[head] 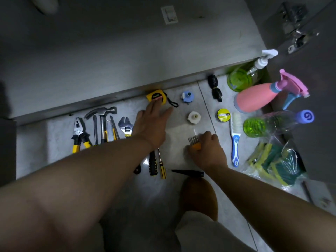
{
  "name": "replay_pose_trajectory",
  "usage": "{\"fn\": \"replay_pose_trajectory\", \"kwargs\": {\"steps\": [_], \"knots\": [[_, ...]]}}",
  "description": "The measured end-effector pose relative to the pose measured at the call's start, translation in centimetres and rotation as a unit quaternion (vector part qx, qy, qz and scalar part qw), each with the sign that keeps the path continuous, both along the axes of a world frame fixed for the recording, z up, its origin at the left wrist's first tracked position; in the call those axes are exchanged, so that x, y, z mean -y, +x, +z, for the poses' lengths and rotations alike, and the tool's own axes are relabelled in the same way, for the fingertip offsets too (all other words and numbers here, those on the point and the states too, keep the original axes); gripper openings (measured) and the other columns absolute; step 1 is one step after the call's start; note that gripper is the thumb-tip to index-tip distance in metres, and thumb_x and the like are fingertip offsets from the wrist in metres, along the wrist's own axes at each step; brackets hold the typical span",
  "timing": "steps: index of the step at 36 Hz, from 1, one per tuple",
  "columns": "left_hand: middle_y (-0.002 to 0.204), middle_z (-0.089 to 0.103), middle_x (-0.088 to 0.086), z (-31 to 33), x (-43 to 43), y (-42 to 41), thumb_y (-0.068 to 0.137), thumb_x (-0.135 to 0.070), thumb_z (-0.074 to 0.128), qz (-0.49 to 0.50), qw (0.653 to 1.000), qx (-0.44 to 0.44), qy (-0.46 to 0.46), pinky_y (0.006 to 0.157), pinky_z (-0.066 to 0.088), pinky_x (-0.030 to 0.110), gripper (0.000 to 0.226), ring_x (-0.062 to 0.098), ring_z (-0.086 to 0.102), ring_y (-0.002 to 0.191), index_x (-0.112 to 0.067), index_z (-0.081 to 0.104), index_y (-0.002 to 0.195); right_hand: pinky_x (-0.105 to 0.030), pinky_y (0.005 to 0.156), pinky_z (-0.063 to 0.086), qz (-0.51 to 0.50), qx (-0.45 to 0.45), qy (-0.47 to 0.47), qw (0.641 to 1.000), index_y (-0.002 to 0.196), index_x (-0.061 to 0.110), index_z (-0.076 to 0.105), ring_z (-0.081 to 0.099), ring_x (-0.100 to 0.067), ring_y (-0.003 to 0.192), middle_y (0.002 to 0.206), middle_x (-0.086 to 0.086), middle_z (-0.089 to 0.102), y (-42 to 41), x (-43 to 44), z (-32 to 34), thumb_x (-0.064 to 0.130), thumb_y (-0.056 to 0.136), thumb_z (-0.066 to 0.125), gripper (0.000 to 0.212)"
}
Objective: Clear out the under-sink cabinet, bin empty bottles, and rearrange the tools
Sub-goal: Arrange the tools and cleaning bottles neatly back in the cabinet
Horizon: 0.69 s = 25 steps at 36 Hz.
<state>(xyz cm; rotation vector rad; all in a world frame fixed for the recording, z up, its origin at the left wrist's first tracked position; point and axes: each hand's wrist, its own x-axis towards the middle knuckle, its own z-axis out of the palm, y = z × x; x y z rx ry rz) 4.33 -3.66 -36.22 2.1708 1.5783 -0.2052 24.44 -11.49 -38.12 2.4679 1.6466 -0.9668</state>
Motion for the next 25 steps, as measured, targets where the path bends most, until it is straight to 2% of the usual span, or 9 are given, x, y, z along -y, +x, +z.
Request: {"fn": "replay_pose_trajectory", "kwargs": {"steps": [3,6,8,11,17,22,25], "knots": [[0.17,-0.005,0.005,0.3,-2.2,-0.5,0.087,-0.021,0.068,-0.006,0.998,-0.048,-0.029,0.117,0.025,0.052,0.099,0.029,-0.003,0.156,-0.031,0.005,0.162,-0.038,0.069,0.049,0.054,0.006,-0.006,0.999,0.124,0.02,0.04,0.061,-0.029,0.092,0.118,-0.006,0.048,-0.8,0.5,0.0,0.044,0.087,0.063,0.049],[0.17,-0.007,0.003,0.6,-3.2,-1.1,0.086,-0.023,0.067,-0.027,0.995,-0.083,-0.047,0.117,0.023,0.052,0.103,0.027,-0.004,0.157,-0.028,-0.002,0.162,-0.041,0.074,0.054,0.1,0.001,-0.01,0.995,0.122,0.02,0.041,0.062,-0.031,0.093,0.12,-0.006,0.046,-1.7,-0.1,0.3,0.034,0.088,0.065,0.044],[0.17,-0.006,0.005,0.7,-3.1,-1.7,0.084,-0.024,0.068,-0.04,0.993,-0.1,-0.036,0.115,0.025,0.052,0.105,0.028,-0.001,0.156,-0.026,-0.003,0.162,-0.044,0.08,0.056,0.148,-0.024,-0.009,0.989,0.126,0.02,0.043,0.063,-0.031,0.095,0.121,-0.006,0.046,-2.4,-0.6,0.5,0.032,0.088,0.069,0.048],[0.17,-0.003,0.006,0.9,-2.4,-3.0,0.086,-0.026,0.065,-0.045,0.991,-0.121,-0.029,0.115,0.027,0.052,0.099,0.029,0.0,0.156,-0.023,0.001,0.161,-0.047,0.081,0.057,0.206,-0.036,0.007,0.978,0.13,0.021,0.043,0.064,-0.033,0.092,0.122,-0.008,0.045,-3.5,-1.6,0.7,0.028,0.089,0.067,0.049],[0.17,-0.01,0.005,1.6,-1.8,-6.4,0.092,-0.028,0.061,-0.064,0.982,-0.162,-0.067,0.122,0.02,0.05,0.094,0.025,-0.005,0.157,-0.021,-0.001,0.162,-0.042,0.068,0.057,0.31,0.023,0.05,0.949,0.14,0.017,0.039,0.064,-0.036,0.079,0.127,-0.015,0.041,-6.0,-4.5,0.5,0.013,0.092,0.06,0.053],[0.169,-0.017,0.001,2.0,-1.8,-7.9,0.094,-0.026,0.06,-0.056,0.98,-0.156,-0.108,0.126,0.014,0.049,0.097,0.023,-0.011,0.157,-0.025,-0.008,0.162,-0.033,0.063,0.054,0.32,0.043,0.094,0.942,0.132,0.013,0.049,0.063,-0.031,0.074,0.122,-0.016,0.044,-7.4,-7.8,0.5,0.003,0.093,0.057,0.042],[0.168,-0.022,0.001,1.8,-1.7,-8.2,0.094,-0.025,0.061,-0.046,0.982,-0.132,-0.131,0.127,0.01,0.051,0.1,0.023,-0.016,0.156,-0.025,-0.012,0.162,-0.032,0.07,0.055,0.295,0.028,0.115,0.948,0.124,0.009,0.054,0.063,-0.03,0.08,0.122,-0.015,0.045,-7.7,-9.6,0.7,0.004,0.094,0.057,0.031]]}}
